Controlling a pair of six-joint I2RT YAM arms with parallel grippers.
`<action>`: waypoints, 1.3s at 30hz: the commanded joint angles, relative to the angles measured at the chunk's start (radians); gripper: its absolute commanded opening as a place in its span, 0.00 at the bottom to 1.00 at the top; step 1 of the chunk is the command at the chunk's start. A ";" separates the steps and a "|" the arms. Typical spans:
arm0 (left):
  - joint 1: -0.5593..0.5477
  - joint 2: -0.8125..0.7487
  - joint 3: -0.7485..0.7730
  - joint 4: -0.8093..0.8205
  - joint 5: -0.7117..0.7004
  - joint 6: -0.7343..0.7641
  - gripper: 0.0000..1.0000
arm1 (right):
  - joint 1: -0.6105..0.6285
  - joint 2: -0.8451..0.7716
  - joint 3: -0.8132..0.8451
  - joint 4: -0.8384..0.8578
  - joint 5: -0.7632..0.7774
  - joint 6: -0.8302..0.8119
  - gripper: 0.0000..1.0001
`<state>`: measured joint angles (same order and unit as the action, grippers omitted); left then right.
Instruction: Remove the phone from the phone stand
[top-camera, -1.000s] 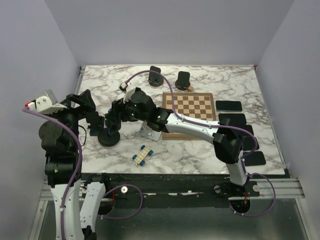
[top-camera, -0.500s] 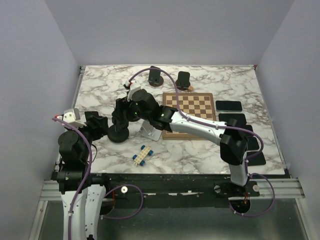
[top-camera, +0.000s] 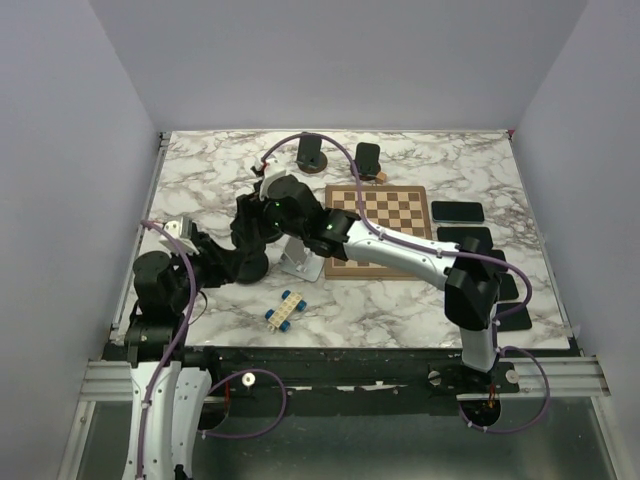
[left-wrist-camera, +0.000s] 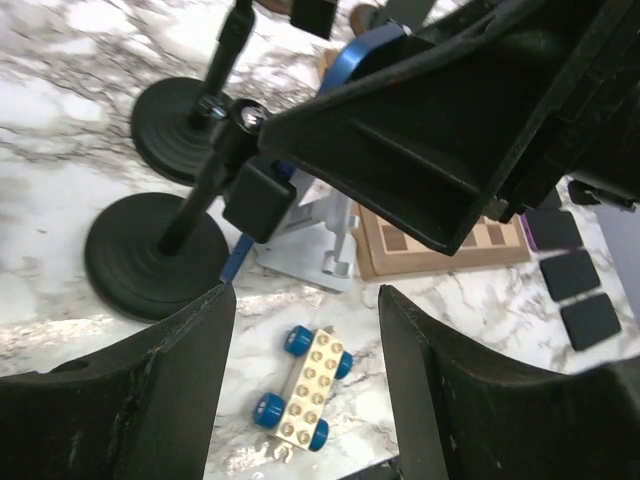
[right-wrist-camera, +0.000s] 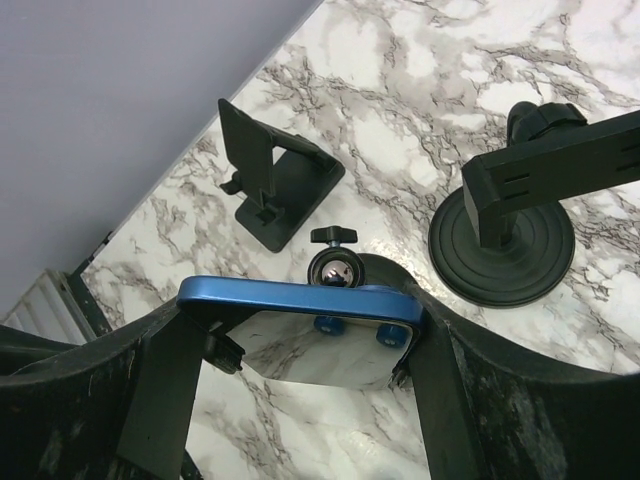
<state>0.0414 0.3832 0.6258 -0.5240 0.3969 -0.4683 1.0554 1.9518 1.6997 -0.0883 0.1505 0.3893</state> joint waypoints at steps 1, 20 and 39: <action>-0.005 0.063 0.002 0.051 0.183 -0.013 0.67 | -0.051 -0.035 0.039 0.000 -0.114 0.015 0.01; -0.096 0.297 0.069 0.128 0.027 0.108 0.64 | -0.138 0.028 0.126 -0.064 -0.517 -0.006 0.01; -0.191 0.397 0.149 0.142 -0.069 0.171 0.46 | -0.137 0.002 0.076 -0.010 -0.516 0.004 0.01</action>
<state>-0.1291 0.8062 0.8101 -0.4313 0.3485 -0.3103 0.9066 1.9831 1.7729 -0.1730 -0.3077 0.3649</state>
